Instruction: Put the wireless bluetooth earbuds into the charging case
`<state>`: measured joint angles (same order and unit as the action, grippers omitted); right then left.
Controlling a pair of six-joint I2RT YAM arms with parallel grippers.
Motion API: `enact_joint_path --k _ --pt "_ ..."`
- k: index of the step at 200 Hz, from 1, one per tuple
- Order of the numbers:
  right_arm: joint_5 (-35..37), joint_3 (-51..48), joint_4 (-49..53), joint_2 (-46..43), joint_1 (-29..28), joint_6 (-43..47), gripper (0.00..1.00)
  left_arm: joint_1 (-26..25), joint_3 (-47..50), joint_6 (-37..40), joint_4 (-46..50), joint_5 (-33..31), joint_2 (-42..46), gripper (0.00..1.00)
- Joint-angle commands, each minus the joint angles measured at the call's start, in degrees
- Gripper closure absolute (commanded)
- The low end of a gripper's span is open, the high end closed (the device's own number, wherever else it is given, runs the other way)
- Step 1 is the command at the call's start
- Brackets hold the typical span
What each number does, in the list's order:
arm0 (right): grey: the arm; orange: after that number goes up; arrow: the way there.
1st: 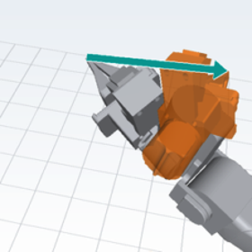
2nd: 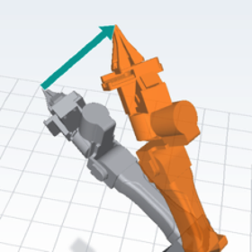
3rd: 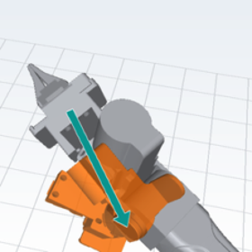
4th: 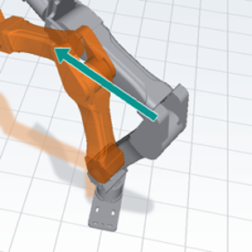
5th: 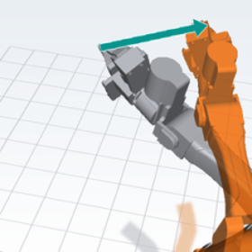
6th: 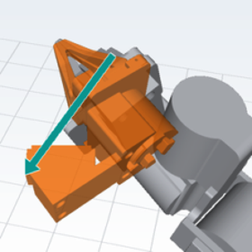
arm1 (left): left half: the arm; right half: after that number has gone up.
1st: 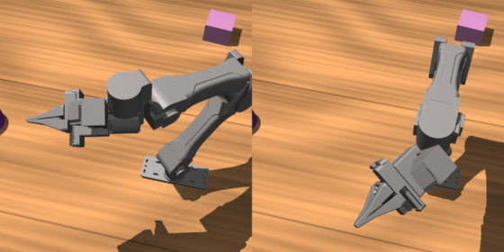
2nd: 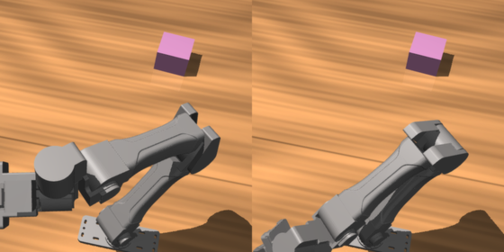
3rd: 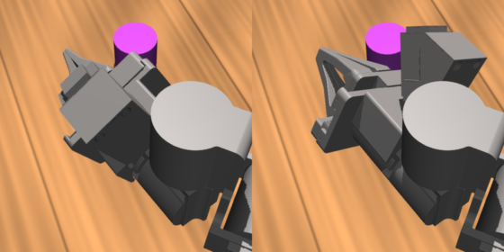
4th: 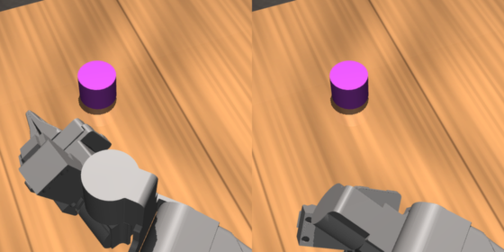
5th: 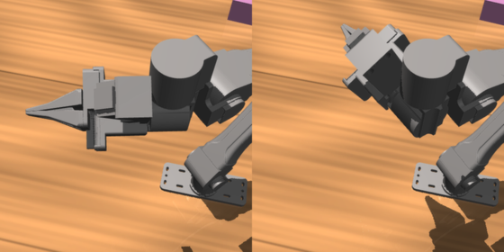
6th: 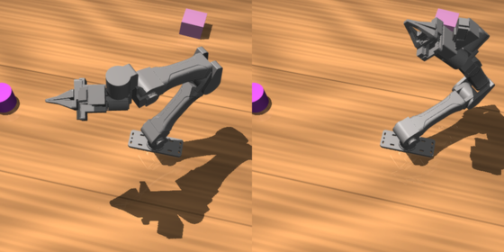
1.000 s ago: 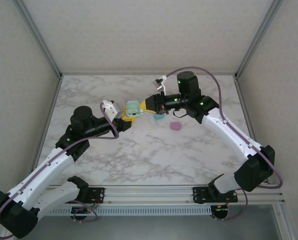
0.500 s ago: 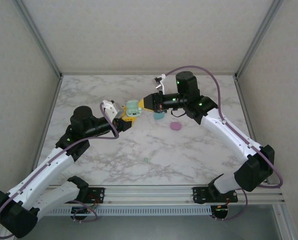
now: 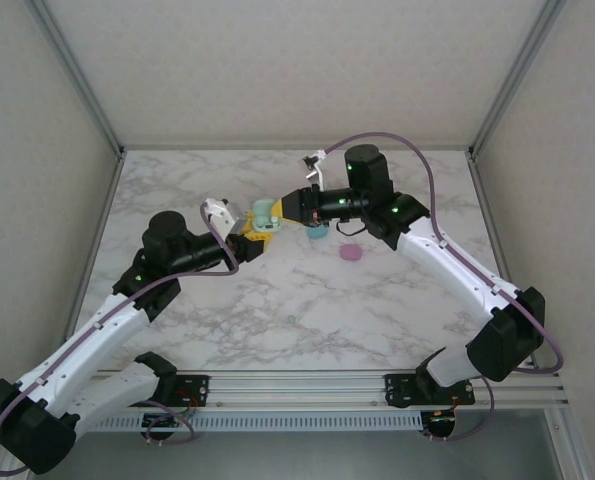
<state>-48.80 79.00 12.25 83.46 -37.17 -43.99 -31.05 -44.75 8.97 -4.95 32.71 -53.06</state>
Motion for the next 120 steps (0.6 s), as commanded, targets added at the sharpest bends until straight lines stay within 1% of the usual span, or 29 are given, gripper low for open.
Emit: enact_joint_path --k 1,22,69,120 --pt "3.57 0.09 2.55 0.12 -0.29 3.86 0.83 -0.68 -1.56 -1.13 -3.2 1.99 0.34 0.72" --pt "4.08 0.19 2.7 0.12 -0.28 4.34 0.83 -0.68 -1.83 -1.26 -3.14 3.01 0.41 0.72" --pt "6.3 0.36 3.14 -0.78 -0.54 6.37 0.82 -0.68 -1.83 -1.84 -3.79 3.06 0.95 0.73" --pt "11.19 -0.44 2.56 -2.54 -2.1 8.38 0.82 -0.76 -1.76 -3.1 -5.43 3.35 0.74 0.73"
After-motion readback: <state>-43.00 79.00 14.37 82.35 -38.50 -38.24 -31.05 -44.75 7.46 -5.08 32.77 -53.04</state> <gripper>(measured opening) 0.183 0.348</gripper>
